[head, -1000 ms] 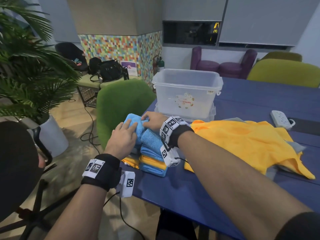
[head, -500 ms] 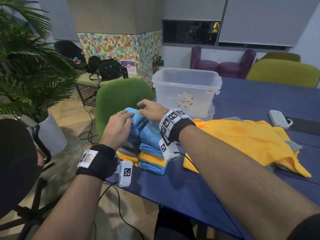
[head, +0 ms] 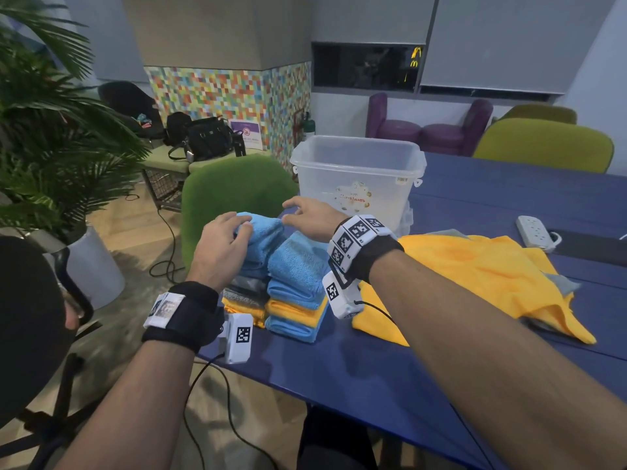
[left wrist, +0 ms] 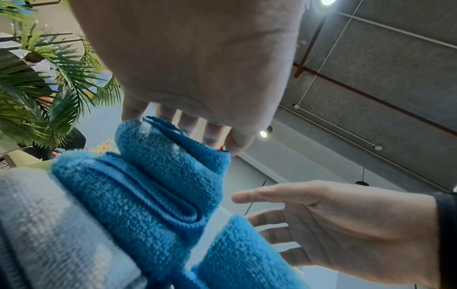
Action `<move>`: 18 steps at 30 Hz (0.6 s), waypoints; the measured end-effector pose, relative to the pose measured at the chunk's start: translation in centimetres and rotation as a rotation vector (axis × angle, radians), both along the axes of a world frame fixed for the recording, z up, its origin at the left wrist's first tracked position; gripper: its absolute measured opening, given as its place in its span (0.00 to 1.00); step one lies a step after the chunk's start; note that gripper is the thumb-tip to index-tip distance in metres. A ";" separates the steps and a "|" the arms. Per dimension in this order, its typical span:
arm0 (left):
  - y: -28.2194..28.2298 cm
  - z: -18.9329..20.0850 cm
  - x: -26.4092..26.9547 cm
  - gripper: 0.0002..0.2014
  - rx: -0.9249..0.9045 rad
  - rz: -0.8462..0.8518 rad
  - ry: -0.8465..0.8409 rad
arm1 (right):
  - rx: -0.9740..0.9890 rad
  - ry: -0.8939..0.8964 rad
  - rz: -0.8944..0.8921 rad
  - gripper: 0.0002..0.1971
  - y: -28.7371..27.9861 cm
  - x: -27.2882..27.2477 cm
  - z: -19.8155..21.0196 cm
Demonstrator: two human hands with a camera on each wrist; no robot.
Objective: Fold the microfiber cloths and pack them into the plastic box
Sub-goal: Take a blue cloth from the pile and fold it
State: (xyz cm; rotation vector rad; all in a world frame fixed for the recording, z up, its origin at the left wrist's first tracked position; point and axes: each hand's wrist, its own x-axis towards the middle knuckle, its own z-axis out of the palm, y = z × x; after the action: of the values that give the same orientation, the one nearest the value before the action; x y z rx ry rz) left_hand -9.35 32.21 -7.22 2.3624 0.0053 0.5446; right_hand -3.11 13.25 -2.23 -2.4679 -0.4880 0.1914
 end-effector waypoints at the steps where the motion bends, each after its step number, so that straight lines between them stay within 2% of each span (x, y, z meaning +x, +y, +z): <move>1: 0.0 0.0 0.0 0.18 0.008 0.002 -0.006 | 0.000 0.002 0.000 0.25 -0.4 -0.2 0.1; 4: 0.0 -0.2 0.2 0.21 0.053 0.013 -0.006 | 0.015 0.011 -0.015 0.24 -1.4 -0.9 0.2; 9: 0.3 -0.4 0.5 0.35 0.087 0.049 0.029 | 0.018 0.017 -0.034 0.25 -2.8 -1.2 -0.1; 13: 0.0 -0.6 0.4 0.38 0.295 0.040 0.166 | -0.060 0.007 0.005 0.29 -3.9 -1.6 -1.0; 15: -0.4 -1.1 0.3 0.36 0.332 0.012 0.228 | -0.168 0.017 0.059 0.34 -3.9 -2.0 -2.0; 18: -1.1 -2.1 0.0 0.29 0.371 0.005 0.207 | -0.278 0.044 0.117 0.38 -3.4 -2.6 -4.1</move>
State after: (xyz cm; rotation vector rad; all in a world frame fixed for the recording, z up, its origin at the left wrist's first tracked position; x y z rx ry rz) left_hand -9.39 31.09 -9.33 2.7729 0.0043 0.3209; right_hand -5.69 9.85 -6.29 -2.6986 -0.6243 0.3836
